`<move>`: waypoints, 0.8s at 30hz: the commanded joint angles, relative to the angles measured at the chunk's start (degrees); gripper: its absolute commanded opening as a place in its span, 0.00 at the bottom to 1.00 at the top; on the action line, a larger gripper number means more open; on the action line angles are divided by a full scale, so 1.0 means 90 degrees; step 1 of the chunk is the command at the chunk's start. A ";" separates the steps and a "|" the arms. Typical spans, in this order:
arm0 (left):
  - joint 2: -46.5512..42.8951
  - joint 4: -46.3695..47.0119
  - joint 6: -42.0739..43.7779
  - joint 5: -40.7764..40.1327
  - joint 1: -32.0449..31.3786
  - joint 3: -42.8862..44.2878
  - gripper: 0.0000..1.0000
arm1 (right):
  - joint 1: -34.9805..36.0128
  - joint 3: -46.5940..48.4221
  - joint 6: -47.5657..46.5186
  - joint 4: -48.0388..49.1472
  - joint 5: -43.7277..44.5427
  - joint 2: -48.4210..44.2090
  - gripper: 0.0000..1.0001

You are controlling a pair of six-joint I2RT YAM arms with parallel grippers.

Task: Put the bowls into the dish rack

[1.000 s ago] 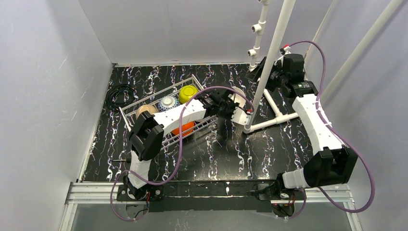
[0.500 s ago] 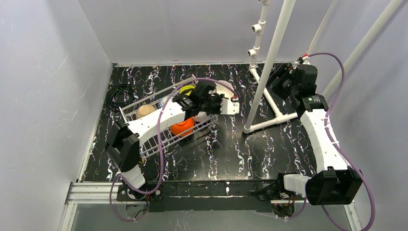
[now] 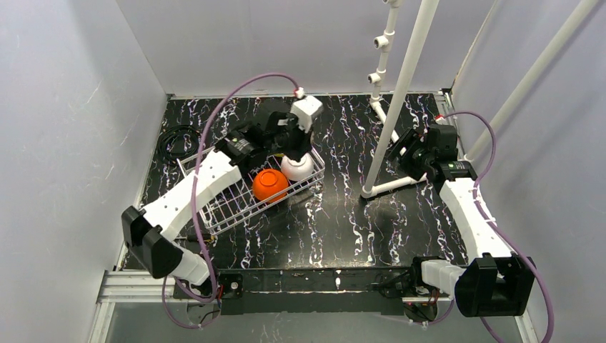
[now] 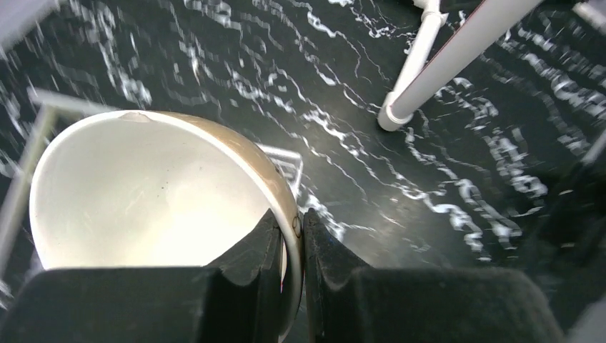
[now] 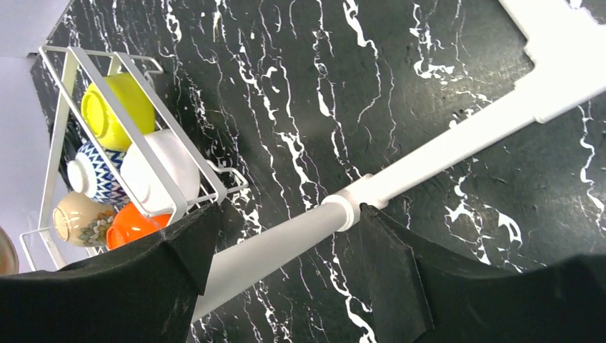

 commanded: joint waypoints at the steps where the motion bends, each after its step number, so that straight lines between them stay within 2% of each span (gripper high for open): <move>1: -0.0674 -0.0989 -0.2765 -0.0394 0.0409 0.0228 0.00 | -0.0048 -0.0002 -0.0069 -0.0124 0.0157 -0.0282 0.80; 5: -0.1361 -0.1145 -0.3953 -0.0434 0.0634 -0.0649 0.00 | -0.0056 -0.0266 -0.0030 -0.0122 0.0192 -0.0356 0.80; 9: -0.2008 -0.0969 -0.4891 0.0504 0.1504 -0.1641 0.00 | -0.0056 -0.0422 -0.0010 -0.0111 0.0133 -0.0373 0.80; 14: -0.2310 -0.0369 -0.5481 0.2270 0.2620 -0.2611 0.00 | -0.0057 -0.0485 -0.0010 -0.0110 0.0105 -0.0376 0.79; 18: -0.2302 0.0381 -0.5607 0.3447 0.3358 -0.2997 0.00 | -0.0057 -0.0501 -0.0037 -0.0137 0.0146 -0.0407 0.79; 24: -0.2202 0.1223 -0.6077 0.3909 0.4204 -0.3162 0.00 | -0.0050 -0.0520 -0.0049 -0.0110 0.0161 -0.0380 0.79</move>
